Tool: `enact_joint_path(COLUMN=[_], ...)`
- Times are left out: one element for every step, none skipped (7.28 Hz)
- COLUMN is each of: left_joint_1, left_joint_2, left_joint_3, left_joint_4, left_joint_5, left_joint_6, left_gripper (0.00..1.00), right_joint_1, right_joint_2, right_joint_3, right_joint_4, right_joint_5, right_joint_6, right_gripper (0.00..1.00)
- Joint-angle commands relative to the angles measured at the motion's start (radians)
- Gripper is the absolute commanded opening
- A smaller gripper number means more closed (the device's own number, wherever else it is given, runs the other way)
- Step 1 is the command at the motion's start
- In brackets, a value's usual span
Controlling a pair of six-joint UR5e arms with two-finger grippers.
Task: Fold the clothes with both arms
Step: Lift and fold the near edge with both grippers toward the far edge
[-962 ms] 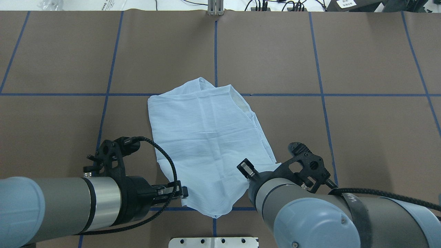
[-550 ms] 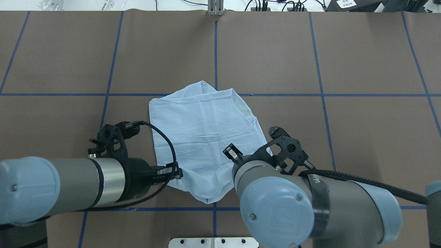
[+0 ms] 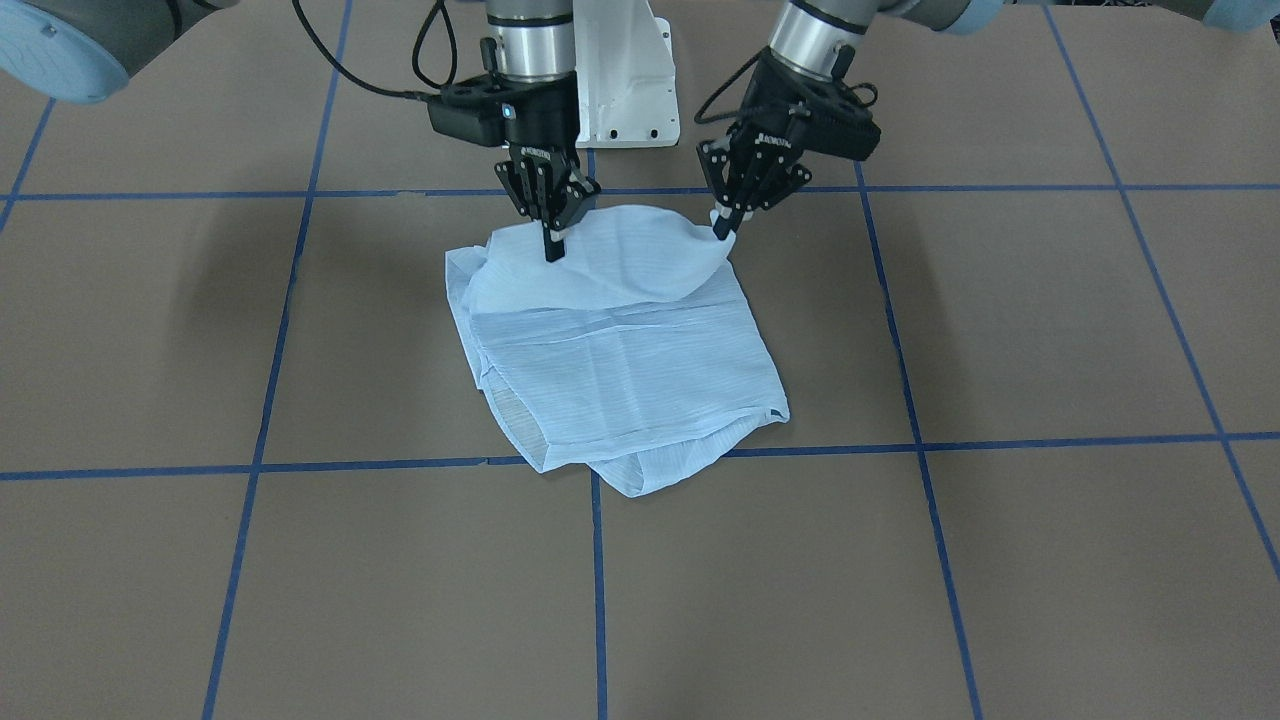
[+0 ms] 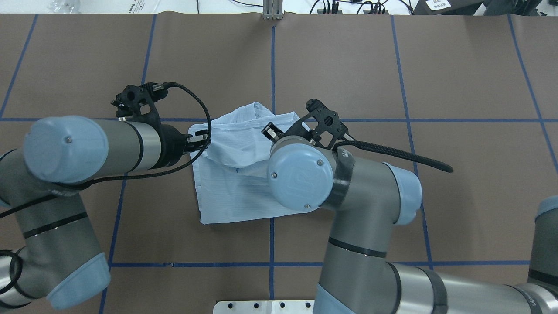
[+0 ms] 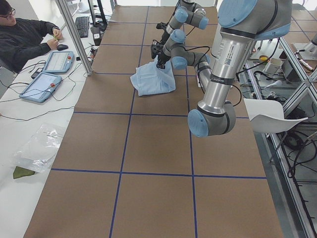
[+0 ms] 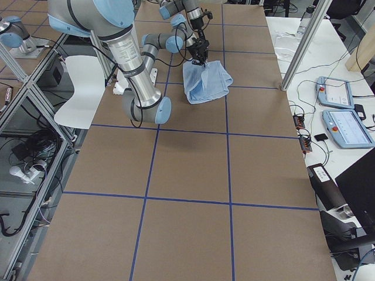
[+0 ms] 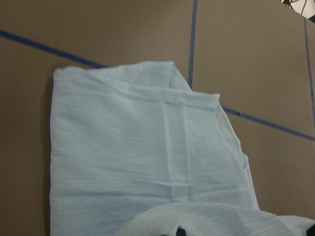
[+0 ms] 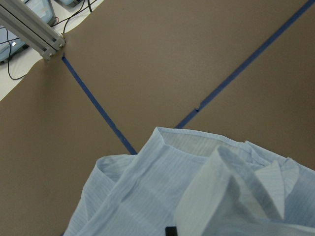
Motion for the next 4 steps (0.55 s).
enact_joint_path(left_joint_1=[-0.050, -0.050, -0.050, -0.051], left_joint_2=[-0.056, -0.057, -0.057, -0.057], left_joint_3=[0.196, 0.248, 0.305, 0.339], left_joint_4=[-0.014, -0.030, -0.080, -0.123], left_joint_5=[0.007, 0.009, 0.012, 0.018], left_joint_6=[0.064, 0.087, 0.092, 0.095], left_gripper=[0.00, 0.00, 0.00, 0.16], right_joint_1=[0.064, 0.071, 0.078, 0.091], right_joint_2=[0.120, 0.135, 0.133, 0.133], right_joint_3=[-0.340, -0.412, -0.432, -0.440], right_joint_4=[0.212, 0.281, 0.293, 0.293], right_joint_5=[0.004, 0.004, 0.009, 0.025], right_joint_6=[-0.069, -0.121, -0.181, -0.289], right_gripper=[0.00, 0.00, 0.00, 0.83])
